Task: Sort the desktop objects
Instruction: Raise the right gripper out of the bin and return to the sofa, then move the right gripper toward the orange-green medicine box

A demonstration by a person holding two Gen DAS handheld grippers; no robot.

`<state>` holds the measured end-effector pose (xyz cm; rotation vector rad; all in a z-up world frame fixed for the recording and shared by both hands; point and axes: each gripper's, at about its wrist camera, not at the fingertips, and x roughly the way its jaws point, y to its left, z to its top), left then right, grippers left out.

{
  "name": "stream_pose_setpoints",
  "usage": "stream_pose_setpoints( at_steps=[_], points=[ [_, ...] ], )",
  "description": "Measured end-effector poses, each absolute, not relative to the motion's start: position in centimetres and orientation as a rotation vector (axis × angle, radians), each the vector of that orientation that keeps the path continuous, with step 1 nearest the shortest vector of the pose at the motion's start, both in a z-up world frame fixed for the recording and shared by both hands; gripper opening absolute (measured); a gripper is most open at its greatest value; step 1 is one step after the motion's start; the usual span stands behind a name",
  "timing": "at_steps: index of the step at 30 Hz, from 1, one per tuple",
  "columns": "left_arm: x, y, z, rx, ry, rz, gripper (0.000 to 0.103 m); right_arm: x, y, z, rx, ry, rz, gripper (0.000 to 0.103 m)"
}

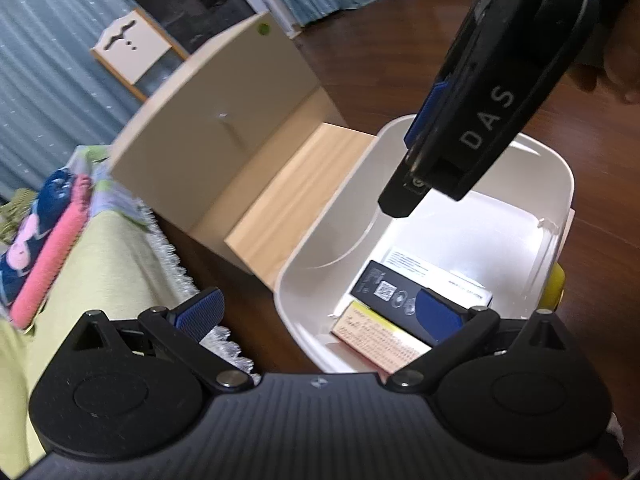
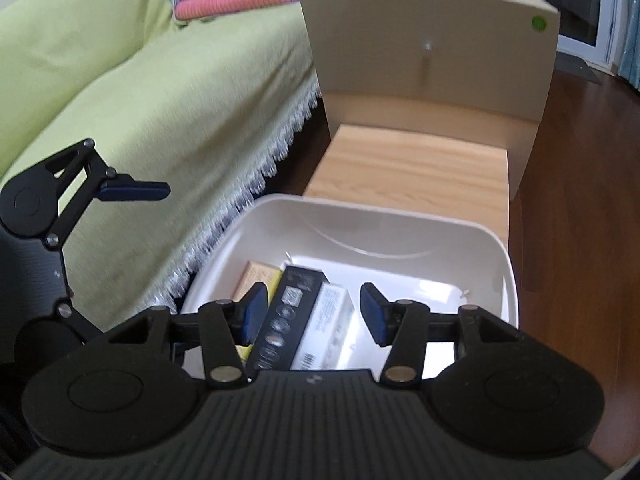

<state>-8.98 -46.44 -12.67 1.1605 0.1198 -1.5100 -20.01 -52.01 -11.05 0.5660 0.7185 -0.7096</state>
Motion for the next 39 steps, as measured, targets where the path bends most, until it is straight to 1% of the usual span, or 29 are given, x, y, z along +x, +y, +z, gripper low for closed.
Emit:
stream_pose_setpoints(
  at_steps=[4,6,8,11,22,32,39],
  points=[
    [-8.1,-44.4,-10.2,1.13,0.136,-1.43,0.103,-19.6,-51.1,-8.5,0.556,0.663,-0.692,0.049],
    [-7.4,-43.0,-8.9,1.104,0.153,-1.382,0.103,-19.2,-50.5,-7.3,0.549,0.631,-0.676,0.053],
    [-6.6,-41.5,-7.8,1.077,0.171,-1.334,0.103,-18.8,-49.8,-6.1,0.544,0.601,-0.658,0.055],
    [-5.3,-39.1,-6.2,1.028,0.2,-1.263,0.103,-18.0,-48.8,-4.5,0.537,0.567,-0.617,0.056],
    [0.3,-28.3,-2.4,0.889,0.298,-0.988,0.103,-11.6,-43.9,-0.6,0.502,0.535,-0.405,0.061],
    [5.1,-18.7,-1.4,0.82,0.39,-0.768,0.103,-3.1,-36.8,2.4,0.403,0.526,-0.168,0.064],
    [6.7,-14.6,-1.8,0.764,0.438,-0.709,0.103,1.1,-31.1,3.3,0.324,0.544,-0.041,0.067]
  ],
)
